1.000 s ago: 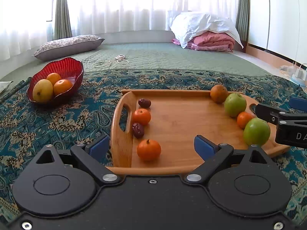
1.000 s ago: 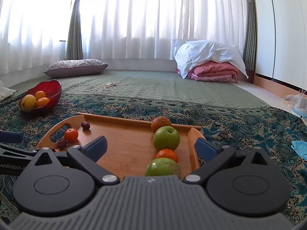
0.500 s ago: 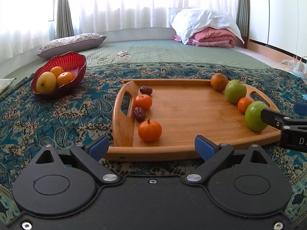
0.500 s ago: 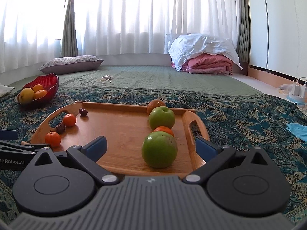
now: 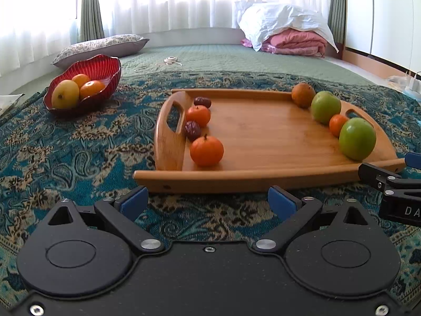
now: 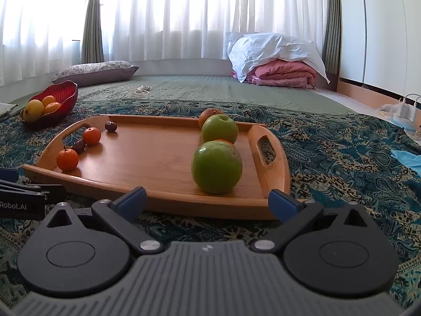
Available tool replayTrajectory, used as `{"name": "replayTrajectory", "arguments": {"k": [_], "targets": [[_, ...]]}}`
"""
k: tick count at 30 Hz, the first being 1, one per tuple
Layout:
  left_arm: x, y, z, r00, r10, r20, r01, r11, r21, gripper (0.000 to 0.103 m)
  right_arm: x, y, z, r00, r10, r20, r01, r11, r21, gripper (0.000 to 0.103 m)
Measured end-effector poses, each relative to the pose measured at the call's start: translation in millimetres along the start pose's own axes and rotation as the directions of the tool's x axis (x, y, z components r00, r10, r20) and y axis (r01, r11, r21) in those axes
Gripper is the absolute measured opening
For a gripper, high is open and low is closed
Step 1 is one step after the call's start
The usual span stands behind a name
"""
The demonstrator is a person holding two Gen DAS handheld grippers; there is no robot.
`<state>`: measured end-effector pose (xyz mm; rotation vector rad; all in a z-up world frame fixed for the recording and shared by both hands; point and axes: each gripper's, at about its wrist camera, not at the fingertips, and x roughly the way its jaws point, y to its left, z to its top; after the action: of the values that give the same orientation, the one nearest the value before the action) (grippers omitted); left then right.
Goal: Organize fruits
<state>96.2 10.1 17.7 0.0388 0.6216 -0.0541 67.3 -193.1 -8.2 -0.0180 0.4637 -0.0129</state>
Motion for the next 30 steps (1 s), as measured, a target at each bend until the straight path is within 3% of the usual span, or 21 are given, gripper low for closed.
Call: {"name": "replayTrajectory", "arguments": {"k": [13, 21, 30], "targets": [[23, -1, -6, 0.997, 0.024, -0.074, -0.024, 1.000, -0.004, 0.103, 17, 4, -7, 0.996, -0.009, -0.086, 0.007, 1.000, -0.019, 0.103], [31, 1, -9, 0.997, 0.013, -0.074, -0.014, 1.000, -0.015, 0.103, 31, 6, -12, 0.987, -0.020, -0.161, 0.017, 1.000, -0.021, 0.103], [30, 3, -10, 0.998, 0.006, -0.069, -0.008, 1.000, -0.027, 0.103, 32, 4, -14, 0.987, -0.011, -0.160, 0.010, 1.000, -0.008, 0.103]]}}
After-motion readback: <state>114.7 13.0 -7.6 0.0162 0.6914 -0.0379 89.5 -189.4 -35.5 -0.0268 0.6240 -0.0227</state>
